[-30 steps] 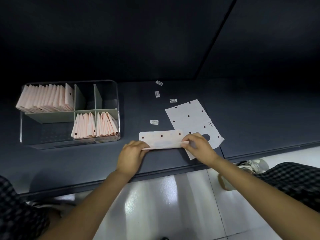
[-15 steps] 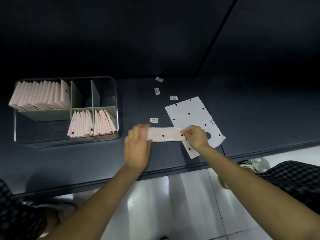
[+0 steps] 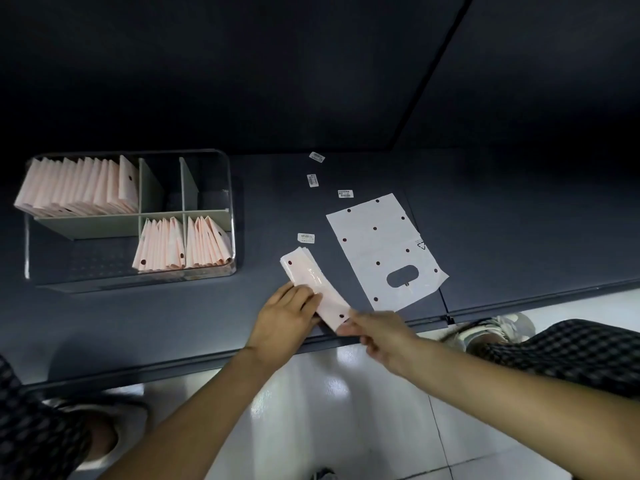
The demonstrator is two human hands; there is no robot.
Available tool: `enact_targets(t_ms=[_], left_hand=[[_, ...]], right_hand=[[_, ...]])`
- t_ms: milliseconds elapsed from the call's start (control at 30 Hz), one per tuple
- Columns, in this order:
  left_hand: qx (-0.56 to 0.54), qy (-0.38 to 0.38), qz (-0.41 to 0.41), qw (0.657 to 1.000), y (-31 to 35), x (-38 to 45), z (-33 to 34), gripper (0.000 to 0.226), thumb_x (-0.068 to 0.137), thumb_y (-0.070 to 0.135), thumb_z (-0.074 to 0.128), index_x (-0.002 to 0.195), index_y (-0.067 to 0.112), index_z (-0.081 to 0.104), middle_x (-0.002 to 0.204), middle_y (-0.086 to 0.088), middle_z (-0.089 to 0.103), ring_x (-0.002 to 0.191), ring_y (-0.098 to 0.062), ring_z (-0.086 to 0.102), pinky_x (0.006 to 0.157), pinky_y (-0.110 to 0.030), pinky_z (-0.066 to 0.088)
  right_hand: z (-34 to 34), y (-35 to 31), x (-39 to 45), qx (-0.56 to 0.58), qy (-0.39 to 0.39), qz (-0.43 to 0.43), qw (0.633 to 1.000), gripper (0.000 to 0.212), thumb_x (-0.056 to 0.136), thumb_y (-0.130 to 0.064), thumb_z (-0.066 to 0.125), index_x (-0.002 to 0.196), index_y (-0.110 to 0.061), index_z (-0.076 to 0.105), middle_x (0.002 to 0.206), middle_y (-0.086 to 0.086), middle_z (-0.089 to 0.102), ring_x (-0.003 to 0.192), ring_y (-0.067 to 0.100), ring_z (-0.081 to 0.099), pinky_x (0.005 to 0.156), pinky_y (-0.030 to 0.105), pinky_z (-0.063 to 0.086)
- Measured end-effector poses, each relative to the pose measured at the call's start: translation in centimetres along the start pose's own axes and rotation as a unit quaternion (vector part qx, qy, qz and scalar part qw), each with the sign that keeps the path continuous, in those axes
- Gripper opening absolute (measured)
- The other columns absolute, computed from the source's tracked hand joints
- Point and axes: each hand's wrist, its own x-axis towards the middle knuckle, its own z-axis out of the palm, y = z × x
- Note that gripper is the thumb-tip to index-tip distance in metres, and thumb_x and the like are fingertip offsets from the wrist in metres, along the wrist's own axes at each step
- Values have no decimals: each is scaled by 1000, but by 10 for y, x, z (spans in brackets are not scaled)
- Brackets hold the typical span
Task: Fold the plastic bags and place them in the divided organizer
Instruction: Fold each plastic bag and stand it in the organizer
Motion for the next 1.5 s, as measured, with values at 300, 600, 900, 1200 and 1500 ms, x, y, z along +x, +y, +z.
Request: enact_targets(t_ms=[300, 600, 900, 1200, 1500], left_hand=[[-57, 3, -16, 998, -6, -11, -13, 47, 40, 0, 92, 83, 14, 76, 88, -4, 72, 77, -23, 71, 68, -28, 56], [-172, -16, -76, 982, -9, -24, -11, 24, 73, -6, 75, 94, 4, 70, 107, -10, 70, 92, -27, 70, 65, -35, 58], [-200, -14, -143, 969, -9, -28, -6, 20, 77, 12, 75, 96, 15, 70, 104, 4, 69, 105, -19, 62, 89, -28, 38], [-297, 17, -379, 877, -5, -9, -6, 13, 84, 29, 69, 79, 18, 70, 74, 7, 65, 93, -16, 54, 88, -36, 40], [-193, 16, -402, 895, -2, 0, -8, 17, 84, 20, 67, 98, 15, 58, 89, 0, 62, 94, -26, 53, 81, -35, 37]], right_hand=[[-38, 5, 21, -533, -13, -460, 710, 60, 88, -41, 59, 139, -19, 38, 140, -6, 43, 126, 12, 35, 106, 21, 26], [-9, 15, 43, -569, -49, -530, 627, 66, 86, -47, 59, 144, -28, 35, 145, -17, 37, 132, 13, 31, 109, 30, 25], [9, 10, 40, -396, -6, -531, 749, 20, 84, -19, 67, 103, -22, 71, 97, -1, 62, 91, 12, 53, 83, 27, 44], [25, -5, 46, -256, 33, -355, 899, 22, 88, -26, 64, 67, -27, 56, 67, -10, 55, 68, 5, 51, 63, 13, 37], [42, -34, 51, -366, 87, -232, 897, 40, 94, -30, 51, 56, -19, 44, 74, 3, 54, 74, 22, 49, 65, 27, 36]])
